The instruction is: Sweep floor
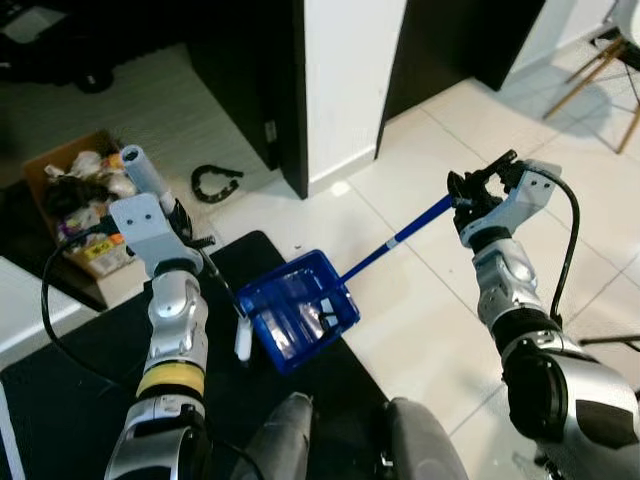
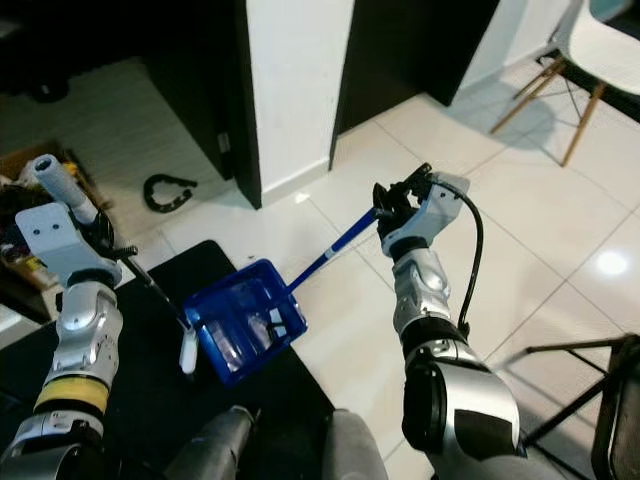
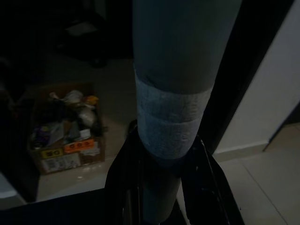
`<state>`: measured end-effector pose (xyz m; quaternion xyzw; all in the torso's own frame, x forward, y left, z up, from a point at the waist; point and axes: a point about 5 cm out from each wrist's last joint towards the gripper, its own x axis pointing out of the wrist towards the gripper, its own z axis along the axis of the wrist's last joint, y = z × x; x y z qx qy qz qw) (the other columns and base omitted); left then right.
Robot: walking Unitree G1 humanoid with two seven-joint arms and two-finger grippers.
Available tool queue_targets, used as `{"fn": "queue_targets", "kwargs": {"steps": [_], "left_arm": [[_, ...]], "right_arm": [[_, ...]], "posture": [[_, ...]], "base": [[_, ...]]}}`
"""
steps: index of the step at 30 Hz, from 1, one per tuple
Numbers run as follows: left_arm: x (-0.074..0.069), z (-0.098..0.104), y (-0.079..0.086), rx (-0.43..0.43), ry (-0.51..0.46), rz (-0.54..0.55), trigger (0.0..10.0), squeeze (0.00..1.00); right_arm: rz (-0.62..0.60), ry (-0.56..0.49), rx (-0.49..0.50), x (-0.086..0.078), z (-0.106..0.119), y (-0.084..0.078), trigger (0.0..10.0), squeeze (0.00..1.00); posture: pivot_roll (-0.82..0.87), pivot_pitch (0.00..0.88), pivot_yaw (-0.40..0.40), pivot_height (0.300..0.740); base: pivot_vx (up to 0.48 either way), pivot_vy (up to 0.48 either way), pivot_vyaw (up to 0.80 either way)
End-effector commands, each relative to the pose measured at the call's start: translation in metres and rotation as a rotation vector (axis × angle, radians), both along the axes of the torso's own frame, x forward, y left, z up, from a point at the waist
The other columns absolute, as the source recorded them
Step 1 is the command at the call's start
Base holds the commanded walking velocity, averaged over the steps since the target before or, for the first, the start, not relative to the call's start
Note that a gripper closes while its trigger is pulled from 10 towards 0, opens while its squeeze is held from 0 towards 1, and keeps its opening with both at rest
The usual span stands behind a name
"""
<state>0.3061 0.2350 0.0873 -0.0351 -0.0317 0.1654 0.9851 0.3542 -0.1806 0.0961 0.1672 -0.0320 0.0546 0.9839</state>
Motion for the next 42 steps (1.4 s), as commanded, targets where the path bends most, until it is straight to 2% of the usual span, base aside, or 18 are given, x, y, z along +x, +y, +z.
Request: {"fn": "queue_targets", "kwargs": {"steps": [1, 10, 13, 14, 17, 19, 27, 30, 40, 42], "left_arm": [[0.003, 0.01, 0.001, 0.015, -0.037, -0.004, 10.0, 0.0], [0.003, 0.006, 0.002, 0.028, -0.006, -0.003, 10.0, 0.0], [0.003, 0.0, 0.002, 0.028, 0.041, -0.002, 10.0, 0.0], [0.003, -0.004, 0.001, 0.025, 0.075, -0.004, 10.0, 0.0], [0.004, -0.016, -0.002, 0.07, 0.179, -0.035, 10.0, 0.0], [0.003, -0.019, -0.002, 0.088, 0.195, -0.036, 10.0, 0.0], [-0.002, -0.02, 0.003, 0.07, 0.186, -0.012, 10.0, 0.0], [-0.002, -0.02, 0.002, 0.069, 0.187, -0.011, 10.0, 0.0], [-0.002, -0.021, -0.002, 0.071, 0.19, -0.04, 10.0, 0.0], [-0.002, -0.021, -0.002, 0.071, 0.195, -0.043, 10.0, 0.0]], "right_arm": [[0.011, -0.002, 0.006, 0.001, 0.001, 0.002, 10.0, 0.0], [0.015, -0.006, 0.005, 0.002, 0.002, 0.002, 10.0, 0.0], [0.015, -0.005, 0.008, 0.002, 0.003, 0.003, 10.0, 0.0], [0.015, -0.004, 0.008, 0.003, 0.004, 0.004, 10.0, 0.0], [0.011, 0.002, 0.006, 0.004, 0.004, 0.005, 10.0, 0.0], [0.008, 0.007, 0.002, 0.002, 0.002, 0.005, 10.0, 0.0], [-0.05, 0.018, -0.012, -0.006, -0.006, -0.018, 10.0, 0.0], [-0.061, 0.017, -0.014, -0.006, -0.005, -0.02, 10.0, 0.0], [-0.1, 0.022, -0.027, -0.009, -0.007, -0.028, 10.0, 0.0], [-0.099, 0.033, -0.072, -0.01, -0.007, -0.03, 10.0, 0.0]], "posture": [[0.05, 0.091, -0.049, 0.74], [0.05, 0.081, -0.052, 0.74], [0.06, 0.071, -0.052, 0.74], [0.05, 0.097, -0.049, 0.74], [0.05, 0.132, -0.044, 0.74], [0.05, 0.125, -0.042, 0.74], [0.04, 0.121, -0.032, 0.74], [0.03, 0.118, -0.031, 0.74], [0.04, 0.114, -0.035, 0.74], [0.04, 0.105, -0.034, 0.74]], "base": [[0.0, 0.0, 0.8], [0.0, 0.0, 0.8], [0.0, 0.0, 0.8], [0.0, 0.0, 0.8], [0.0, 0.0, 0.8], [0.0, 0.0, 0.8], [0.0, 0.0, 0.8], [0.0, 0.0, 0.8], [0.0, 0.0, 0.0], [0.0, 0.0, 0.0]]}}
